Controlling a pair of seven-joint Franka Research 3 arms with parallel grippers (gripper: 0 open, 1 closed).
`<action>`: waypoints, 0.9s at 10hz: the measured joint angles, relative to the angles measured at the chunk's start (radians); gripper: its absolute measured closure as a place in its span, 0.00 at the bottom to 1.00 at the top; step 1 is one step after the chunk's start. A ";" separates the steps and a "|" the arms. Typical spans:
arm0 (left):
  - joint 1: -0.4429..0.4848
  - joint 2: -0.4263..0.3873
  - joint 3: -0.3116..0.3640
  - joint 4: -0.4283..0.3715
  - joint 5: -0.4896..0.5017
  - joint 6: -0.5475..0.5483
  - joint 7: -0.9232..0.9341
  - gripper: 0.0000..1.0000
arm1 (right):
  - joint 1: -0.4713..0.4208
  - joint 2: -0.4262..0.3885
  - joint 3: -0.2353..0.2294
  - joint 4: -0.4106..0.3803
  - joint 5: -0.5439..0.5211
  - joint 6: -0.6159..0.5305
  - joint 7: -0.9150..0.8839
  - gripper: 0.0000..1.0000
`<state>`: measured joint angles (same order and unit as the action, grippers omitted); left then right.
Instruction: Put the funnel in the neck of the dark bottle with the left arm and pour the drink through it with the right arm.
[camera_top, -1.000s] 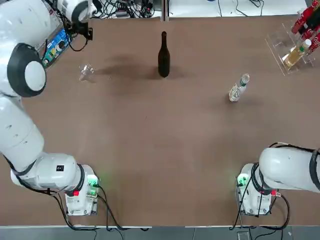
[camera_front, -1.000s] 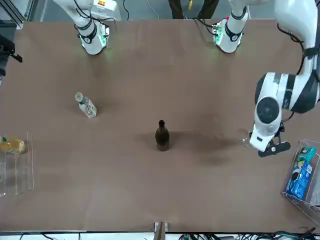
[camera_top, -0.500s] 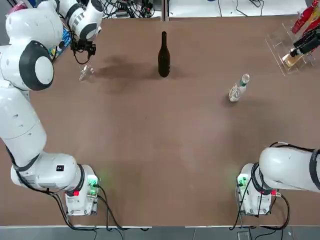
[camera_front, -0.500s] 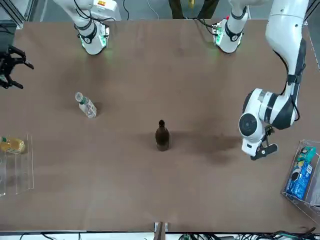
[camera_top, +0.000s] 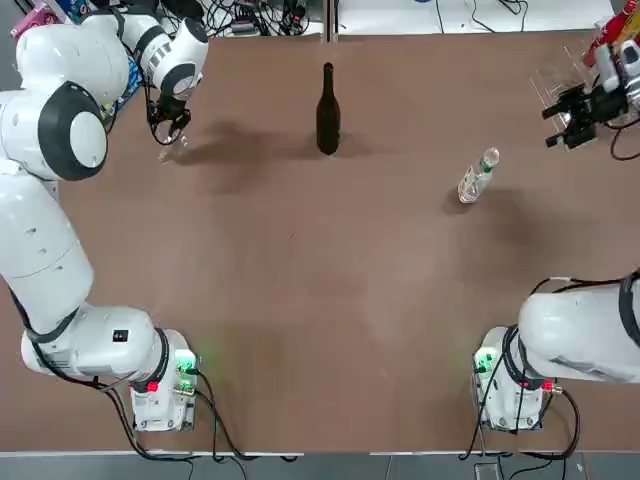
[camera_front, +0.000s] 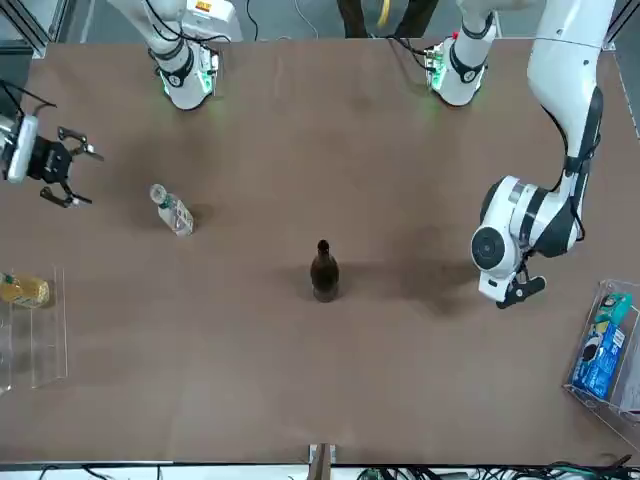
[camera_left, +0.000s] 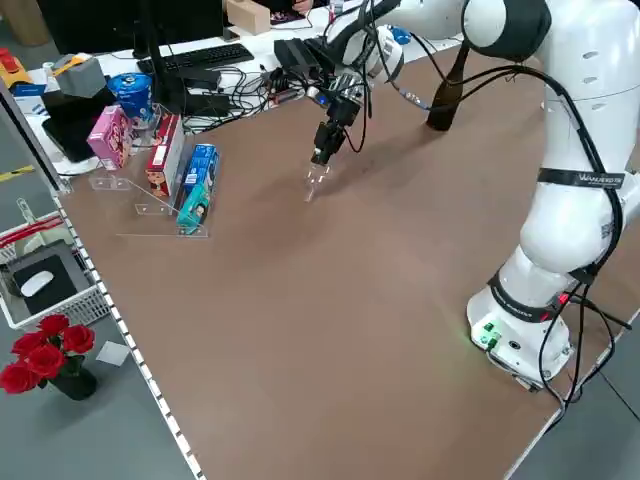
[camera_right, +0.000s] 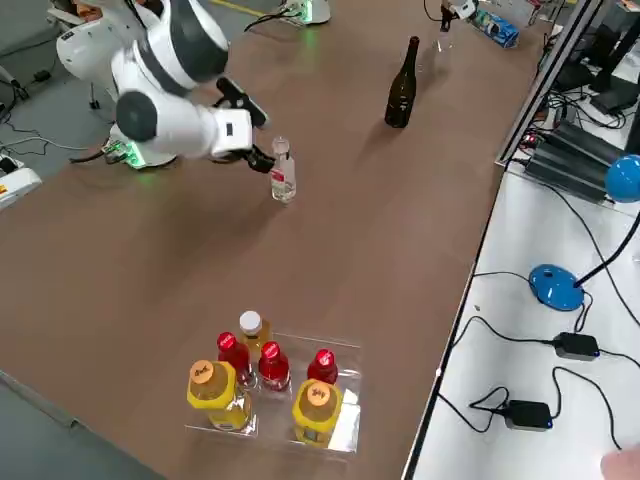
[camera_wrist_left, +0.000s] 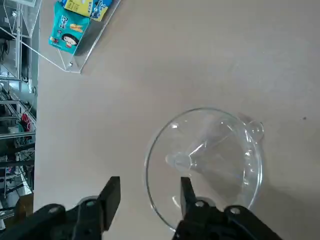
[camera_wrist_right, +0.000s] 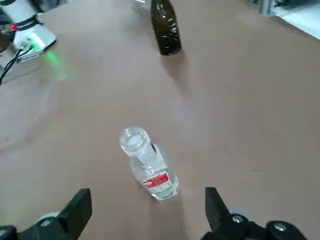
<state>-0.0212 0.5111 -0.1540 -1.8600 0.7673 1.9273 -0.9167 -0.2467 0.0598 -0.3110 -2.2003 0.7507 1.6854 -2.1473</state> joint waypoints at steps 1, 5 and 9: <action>0.001 0.000 0.000 0.000 0.000 0.000 0.000 0.66 | -0.002 0.074 -0.001 -0.002 0.053 -0.016 -0.127 0.00; 0.001 -0.010 -0.003 0.012 0.014 -0.011 0.003 0.95 | -0.015 0.328 -0.009 -0.002 0.209 -0.080 -0.523 0.00; -0.002 -0.092 -0.118 0.237 -0.120 -0.144 0.129 0.95 | -0.015 0.439 -0.008 0.009 0.287 -0.148 -0.607 0.00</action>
<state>-0.0233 0.4188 -0.2725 -1.6235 0.6471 1.7836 -0.7876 -0.2618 0.4990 -0.3191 -2.1909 1.0378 1.5378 -2.7543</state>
